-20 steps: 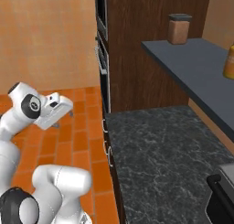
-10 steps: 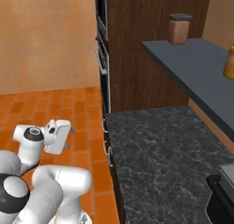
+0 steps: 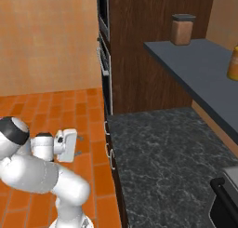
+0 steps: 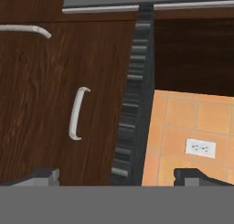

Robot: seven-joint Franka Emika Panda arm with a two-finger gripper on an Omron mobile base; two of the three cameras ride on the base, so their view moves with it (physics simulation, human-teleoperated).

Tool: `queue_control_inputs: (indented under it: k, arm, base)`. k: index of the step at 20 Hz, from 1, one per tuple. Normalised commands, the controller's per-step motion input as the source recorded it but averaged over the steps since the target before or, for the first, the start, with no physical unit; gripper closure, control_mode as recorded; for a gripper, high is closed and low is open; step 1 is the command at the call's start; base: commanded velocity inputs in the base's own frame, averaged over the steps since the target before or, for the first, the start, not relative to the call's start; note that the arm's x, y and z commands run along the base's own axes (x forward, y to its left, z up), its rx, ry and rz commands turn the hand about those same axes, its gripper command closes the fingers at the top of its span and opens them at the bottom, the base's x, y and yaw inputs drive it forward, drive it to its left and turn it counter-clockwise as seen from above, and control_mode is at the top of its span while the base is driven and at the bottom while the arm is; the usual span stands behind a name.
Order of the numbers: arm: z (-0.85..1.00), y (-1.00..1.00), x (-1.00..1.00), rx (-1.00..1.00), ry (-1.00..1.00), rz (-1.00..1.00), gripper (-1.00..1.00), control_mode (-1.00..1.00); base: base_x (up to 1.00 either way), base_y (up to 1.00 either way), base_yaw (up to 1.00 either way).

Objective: Take a straw from the drawer in front and place it inside the glass cup on the dining counter.

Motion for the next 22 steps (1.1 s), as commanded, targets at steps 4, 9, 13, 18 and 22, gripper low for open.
queue_control_inputs:
  k: [4,9,13,18,22]
  arm:
    - [-0.42,0.10,0.42,-0.13,-0.01,-0.39,-1.00,-1.00]
    - [-0.31,0.04,0.33,-0.12,-0.01,-0.35,-1.00,-1.00]
    - [-0.38,0.00,0.23,-0.15,0.00,-0.25,-1.00,-1.00]
    - [-0.59,0.00,0.07,-0.22,-0.02,-0.18,-1.00,-1.00]
    - [-0.59,0.00,0.03,-0.24,-0.06,-0.10,-1.00,-1.00]
  base:
    - [0.00,0.00,0.00]
    - [0.00,0.00,0.00]
    - [0.00,0.00,0.00]
    - [0.00,0.00,0.00]
    - [0.00,0.00,0.00]
